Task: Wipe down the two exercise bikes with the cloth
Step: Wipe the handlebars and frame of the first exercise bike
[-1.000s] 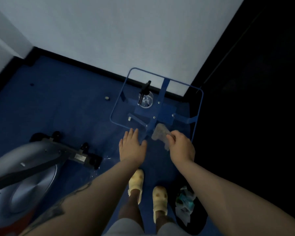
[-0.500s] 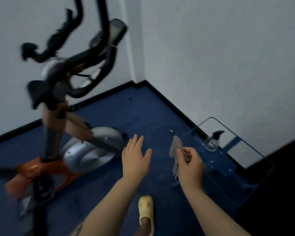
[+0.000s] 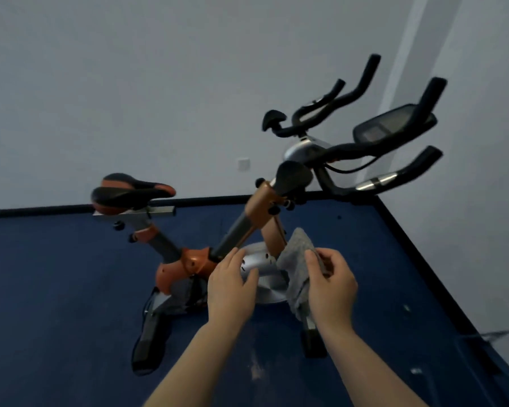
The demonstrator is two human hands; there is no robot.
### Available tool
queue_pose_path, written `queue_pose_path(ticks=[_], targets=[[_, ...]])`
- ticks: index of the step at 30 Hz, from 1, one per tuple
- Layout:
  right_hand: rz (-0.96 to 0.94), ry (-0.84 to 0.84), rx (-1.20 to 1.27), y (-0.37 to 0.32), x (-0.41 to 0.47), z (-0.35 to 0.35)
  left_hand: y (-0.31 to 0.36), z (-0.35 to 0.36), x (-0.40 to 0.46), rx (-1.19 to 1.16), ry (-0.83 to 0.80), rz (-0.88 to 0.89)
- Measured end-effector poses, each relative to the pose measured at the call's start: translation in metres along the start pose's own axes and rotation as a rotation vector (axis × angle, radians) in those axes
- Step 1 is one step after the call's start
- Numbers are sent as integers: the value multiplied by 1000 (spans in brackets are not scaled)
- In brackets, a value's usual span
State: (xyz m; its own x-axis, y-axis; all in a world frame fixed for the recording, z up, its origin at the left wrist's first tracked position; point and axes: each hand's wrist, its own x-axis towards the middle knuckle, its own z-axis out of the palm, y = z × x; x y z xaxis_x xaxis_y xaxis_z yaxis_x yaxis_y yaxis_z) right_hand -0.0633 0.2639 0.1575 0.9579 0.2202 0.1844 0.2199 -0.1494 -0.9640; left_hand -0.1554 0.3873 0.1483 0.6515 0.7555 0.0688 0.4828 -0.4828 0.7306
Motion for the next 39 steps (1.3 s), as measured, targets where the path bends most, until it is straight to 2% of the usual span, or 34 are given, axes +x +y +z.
queue_pose_path(ticks=[5,9,14,20,25,28,32,34,39], targets=[[-2,47,24,-26,3,67,-30,-52,49,28,-3,66],[13,165,54,-40,18,103,-50,-78,95,36,-37,146],[27,352,39,-50,48,99,-46,-70,134,-5,-150,203],[-30,487,5,-54,101,80,6,-32,185,-138,-214,331],[-129,470,-34,-60,153,84,42,-9,230,-154,-224,385],[-184,378,-87,-55,181,93,54,0,257,-181,-223,372],[-283,131,-461,-30,198,115,50,14,275,-319,-273,290],[-339,95,-603,-22,193,118,41,18,274,-372,-344,256],[-315,110,-733,-20,182,111,28,23,291,-441,-453,283]])
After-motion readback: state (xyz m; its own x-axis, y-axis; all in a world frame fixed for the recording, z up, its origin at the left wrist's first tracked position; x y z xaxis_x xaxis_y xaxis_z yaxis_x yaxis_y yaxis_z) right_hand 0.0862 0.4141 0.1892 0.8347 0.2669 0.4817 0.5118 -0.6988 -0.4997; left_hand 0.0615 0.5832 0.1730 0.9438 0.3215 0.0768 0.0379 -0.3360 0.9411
